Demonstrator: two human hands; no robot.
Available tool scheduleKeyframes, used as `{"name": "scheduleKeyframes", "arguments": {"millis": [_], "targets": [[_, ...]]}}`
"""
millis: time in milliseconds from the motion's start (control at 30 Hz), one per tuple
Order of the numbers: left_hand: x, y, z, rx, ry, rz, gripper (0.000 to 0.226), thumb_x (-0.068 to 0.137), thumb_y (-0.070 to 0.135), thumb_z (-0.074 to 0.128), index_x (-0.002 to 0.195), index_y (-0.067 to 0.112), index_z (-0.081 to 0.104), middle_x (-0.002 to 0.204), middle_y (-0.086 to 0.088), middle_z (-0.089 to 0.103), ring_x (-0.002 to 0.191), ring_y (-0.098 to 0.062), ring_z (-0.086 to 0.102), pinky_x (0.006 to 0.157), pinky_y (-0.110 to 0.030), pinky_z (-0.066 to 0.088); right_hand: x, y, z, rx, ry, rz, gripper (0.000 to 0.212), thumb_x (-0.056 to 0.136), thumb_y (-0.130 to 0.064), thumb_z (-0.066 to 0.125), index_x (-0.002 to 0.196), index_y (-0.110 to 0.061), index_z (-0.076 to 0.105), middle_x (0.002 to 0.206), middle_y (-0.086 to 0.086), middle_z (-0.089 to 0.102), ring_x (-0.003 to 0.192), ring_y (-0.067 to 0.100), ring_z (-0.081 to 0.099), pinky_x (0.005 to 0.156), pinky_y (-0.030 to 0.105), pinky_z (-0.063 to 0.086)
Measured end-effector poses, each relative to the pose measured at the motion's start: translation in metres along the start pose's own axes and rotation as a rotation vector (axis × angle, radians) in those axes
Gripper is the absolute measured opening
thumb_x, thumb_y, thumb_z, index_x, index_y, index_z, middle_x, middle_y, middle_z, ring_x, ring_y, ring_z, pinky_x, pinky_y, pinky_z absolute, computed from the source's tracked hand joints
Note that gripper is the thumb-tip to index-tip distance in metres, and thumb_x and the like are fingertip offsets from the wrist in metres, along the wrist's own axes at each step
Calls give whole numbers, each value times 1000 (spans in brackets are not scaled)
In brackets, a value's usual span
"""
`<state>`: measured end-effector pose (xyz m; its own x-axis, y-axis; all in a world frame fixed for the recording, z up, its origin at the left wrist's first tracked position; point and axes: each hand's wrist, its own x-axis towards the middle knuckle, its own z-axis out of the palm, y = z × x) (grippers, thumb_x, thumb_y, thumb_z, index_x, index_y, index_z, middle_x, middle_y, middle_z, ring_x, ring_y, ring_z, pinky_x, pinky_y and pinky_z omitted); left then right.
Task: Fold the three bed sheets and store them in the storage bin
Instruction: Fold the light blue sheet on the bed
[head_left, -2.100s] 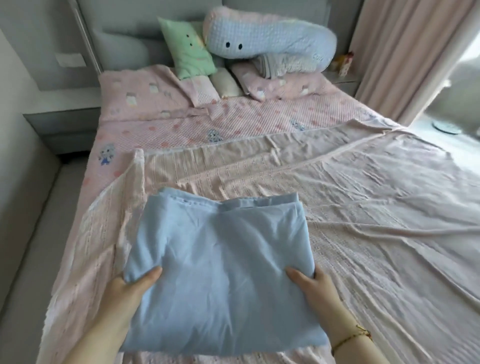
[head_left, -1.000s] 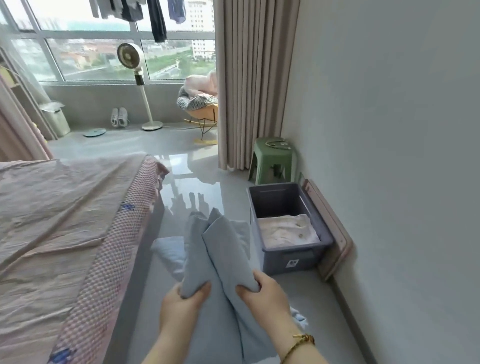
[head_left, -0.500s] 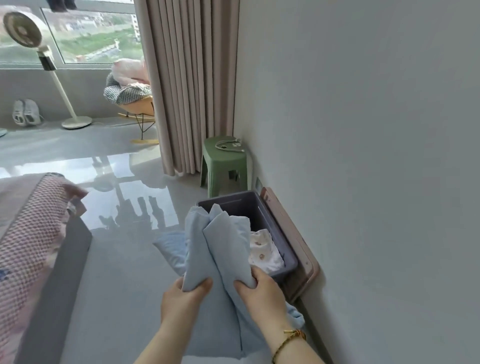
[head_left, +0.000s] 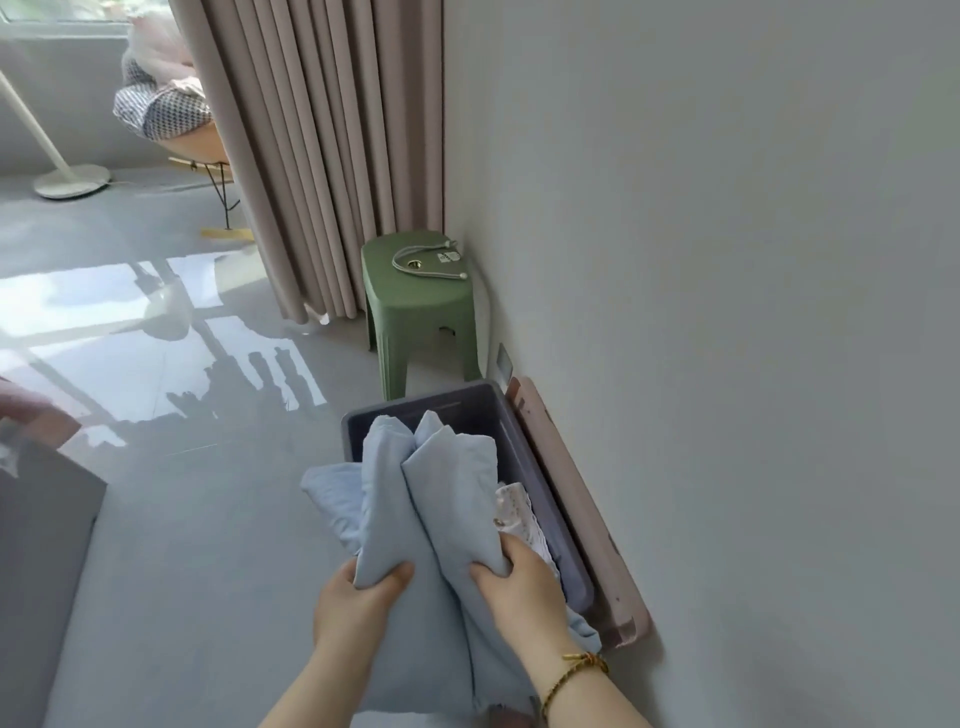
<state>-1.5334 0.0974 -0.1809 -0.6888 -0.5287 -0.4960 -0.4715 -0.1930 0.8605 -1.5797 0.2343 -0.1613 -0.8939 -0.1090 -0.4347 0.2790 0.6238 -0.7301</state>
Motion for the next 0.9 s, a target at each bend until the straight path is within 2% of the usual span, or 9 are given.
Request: {"name": "scheduleKeyframes", "arguments": {"millis": [167, 233, 300, 400, 500, 567, 667, 833, 900], "targets": [[58, -36, 47, 13, 59, -93, 20, 71, 8, 76, 64, 18, 60, 42, 13, 61, 63, -18, 54, 60, -27, 48, 88, 47, -1, -43, -88, 63, 22, 88, -25, 51, 108, -27, 58, 97, -5, 62, 89, 15, 54, 74, 22, 40], [77, -51, 59, 10, 45, -149, 20, 65, 6, 78, 63, 15, 60, 38, 14, 59, 63, -17, 53, 54, -21, 47, 119, 65, 3, -74, -111, 91, 27, 89, -25, 49, 114, -24, 56, 98, -5, 61, 86, 13, 50, 71, 20, 36], [98, -69, 68, 35, 52, -200, 18, 49, 17, 71, 63, 14, 61, 40, 13, 60, 64, -17, 54, 62, -30, 45, 146, 89, 13, -110, -135, 126, 30, 90, -26, 49, 120, -21, 54, 102, -5, 60, 93, 15, 53, 72, 20, 34], [124, -94, 79, 51, 50, -264, 21, 47, 19, 66, 66, 13, 63, 44, 11, 63, 63, -17, 56, 60, -29, 44, 173, 120, 27, -91, -155, 213, 37, 91, -25, 51, 127, -21, 51, 118, -2, 60, 113, 20, 53, 80, 21, 37], [155, -126, 85, 48, 59, -276, 15, 68, 3, 76, 75, 10, 64, 50, 8, 65, 66, -18, 58, 59, -27, 45, 202, 159, 42, -17, -122, 296, 30, 89, -17, 55, 118, -13, 58, 99, 1, 59, 105, 25, 56, 77, 24, 39], [174, -149, 82, 53, 78, -296, 16, 78, -5, 66, 74, 11, 64, 58, 5, 66, 67, -17, 57, 56, -25, 46, 221, 186, 45, -6, -111, 323, 29, 88, -13, 56, 116, -8, 59, 103, 8, 62, 103, 27, 57, 77, 25, 38], [193, -177, 71, 21, 153, -357, 18, 83, -4, 60, 70, 9, 60, 72, -7, 62, 65, -17, 54, 50, -22, 48, 251, 216, 39, -4, -121, 341, 28, 90, -11, 54, 117, -4, 57, 99, 8, 60, 93, 23, 55, 78, 25, 38], [213, -217, 63, 22, 164, -449, 4, 87, 3, 58, 86, 0, 61, 78, -9, 63, 70, -23, 56, 63, -31, 44, 284, 241, 55, -12, -197, 311, 27, 95, -13, 47, 120, -6, 53, 103, 5, 56, 94, 16, 50, 82, 24, 37], [218, -220, 60, 24, 168, -448, 6, 87, 6, 58, 82, 4, 60, 78, -9, 63, 72, -25, 57, 65, -33, 44, 289, 247, 63, 28, -159, 305, 25, 95, -13, 46, 118, -7, 53, 102, 5, 57, 94, 17, 50, 82, 24, 37]]}}
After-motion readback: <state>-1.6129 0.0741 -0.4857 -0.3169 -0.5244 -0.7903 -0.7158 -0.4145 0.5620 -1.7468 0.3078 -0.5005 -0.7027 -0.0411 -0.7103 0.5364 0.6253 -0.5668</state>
